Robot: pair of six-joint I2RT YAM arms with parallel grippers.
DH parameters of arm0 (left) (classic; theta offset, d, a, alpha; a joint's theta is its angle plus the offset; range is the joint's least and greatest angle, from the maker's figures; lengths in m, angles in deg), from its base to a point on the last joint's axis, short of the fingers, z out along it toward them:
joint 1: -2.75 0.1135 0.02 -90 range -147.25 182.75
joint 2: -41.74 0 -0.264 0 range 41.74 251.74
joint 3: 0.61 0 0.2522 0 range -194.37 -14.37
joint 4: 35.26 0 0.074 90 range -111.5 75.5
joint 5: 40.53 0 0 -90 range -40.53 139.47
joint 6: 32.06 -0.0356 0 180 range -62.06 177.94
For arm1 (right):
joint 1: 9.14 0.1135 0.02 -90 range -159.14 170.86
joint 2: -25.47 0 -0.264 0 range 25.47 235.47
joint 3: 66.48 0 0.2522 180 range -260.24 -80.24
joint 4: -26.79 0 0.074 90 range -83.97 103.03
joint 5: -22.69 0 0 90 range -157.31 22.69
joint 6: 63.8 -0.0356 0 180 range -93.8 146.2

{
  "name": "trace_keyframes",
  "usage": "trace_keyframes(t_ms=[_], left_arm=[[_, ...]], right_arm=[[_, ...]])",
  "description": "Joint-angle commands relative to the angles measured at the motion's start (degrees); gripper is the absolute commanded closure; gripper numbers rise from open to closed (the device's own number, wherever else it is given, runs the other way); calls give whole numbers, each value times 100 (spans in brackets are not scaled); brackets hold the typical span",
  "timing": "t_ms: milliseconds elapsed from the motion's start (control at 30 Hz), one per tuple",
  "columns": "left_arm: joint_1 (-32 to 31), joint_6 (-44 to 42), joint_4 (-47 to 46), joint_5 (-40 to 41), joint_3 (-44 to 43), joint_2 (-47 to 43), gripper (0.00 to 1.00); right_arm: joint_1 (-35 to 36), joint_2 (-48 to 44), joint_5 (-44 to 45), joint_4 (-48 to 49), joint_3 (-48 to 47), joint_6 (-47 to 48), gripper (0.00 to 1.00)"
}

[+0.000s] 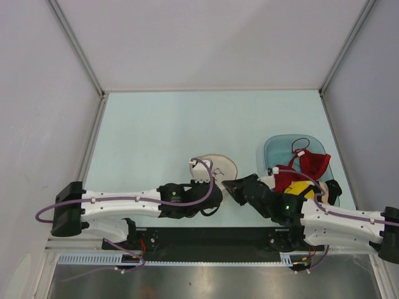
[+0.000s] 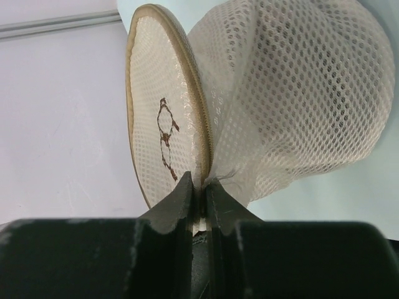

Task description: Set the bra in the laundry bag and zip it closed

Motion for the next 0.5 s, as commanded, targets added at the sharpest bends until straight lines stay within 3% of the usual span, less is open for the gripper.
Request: trace_keyframes(t_ms=[0, 67, 200, 467], left_arm=[[5, -607, -135, -244, 361, -512, 100], [5, -870, -475, -384, 614, -810, 99], [49, -1118, -943, -499, 967, -1162, 86], [287, -1268, -1146, -851, 1020, -1137, 76]], right_arm=[[-123, -173, 416, -440, -306, 330, 99], [-141, -208, 407, -467, -333, 383, 99], [-141, -191, 346, -371, -342, 401, 99], [-88, -50, 187, -151, -385, 339, 98]])
